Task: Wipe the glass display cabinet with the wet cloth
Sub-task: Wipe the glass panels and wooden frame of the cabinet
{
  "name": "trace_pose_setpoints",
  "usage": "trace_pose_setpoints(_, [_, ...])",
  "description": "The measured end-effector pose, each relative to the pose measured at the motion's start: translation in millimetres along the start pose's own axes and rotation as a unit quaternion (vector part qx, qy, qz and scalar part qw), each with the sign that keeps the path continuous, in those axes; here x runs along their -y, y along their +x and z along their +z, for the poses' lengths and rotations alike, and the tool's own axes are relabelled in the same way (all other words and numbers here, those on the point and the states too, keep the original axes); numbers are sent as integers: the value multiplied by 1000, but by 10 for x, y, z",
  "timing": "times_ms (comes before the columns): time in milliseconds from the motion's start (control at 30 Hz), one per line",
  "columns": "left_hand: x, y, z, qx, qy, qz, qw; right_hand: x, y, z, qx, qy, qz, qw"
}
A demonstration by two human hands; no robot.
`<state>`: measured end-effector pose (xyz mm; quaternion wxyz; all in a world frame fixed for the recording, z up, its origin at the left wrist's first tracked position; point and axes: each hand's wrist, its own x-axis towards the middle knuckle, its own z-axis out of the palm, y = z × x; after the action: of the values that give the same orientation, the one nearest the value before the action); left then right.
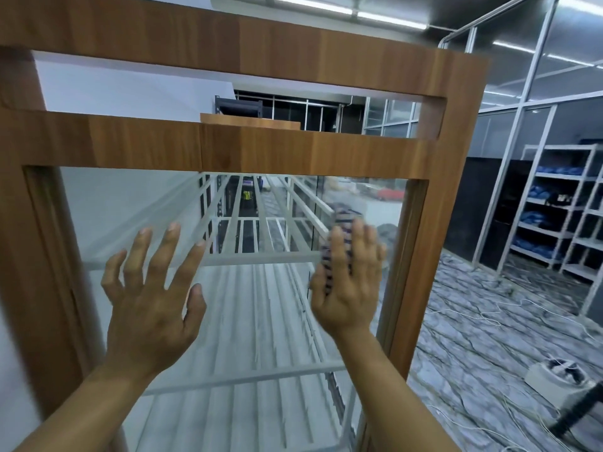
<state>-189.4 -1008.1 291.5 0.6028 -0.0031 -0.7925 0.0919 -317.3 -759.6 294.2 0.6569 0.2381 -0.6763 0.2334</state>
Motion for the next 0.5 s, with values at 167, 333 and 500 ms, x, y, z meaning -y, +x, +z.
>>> trace_pose_setpoints(167, [278, -173, -84, -24, 30, -29, 999, -129, 358, -54, -35, -22, 82, 996])
trace_pose_setpoints(333, [409, -160, -94, -41, 36, -26, 998, 460, 296, 121, 19, 26, -49, 998])
trace_pose_setpoints(500, [588, -300, -152, -69, 50, -75, 994, 199, 24, 41, 5, -21, 20, 1000])
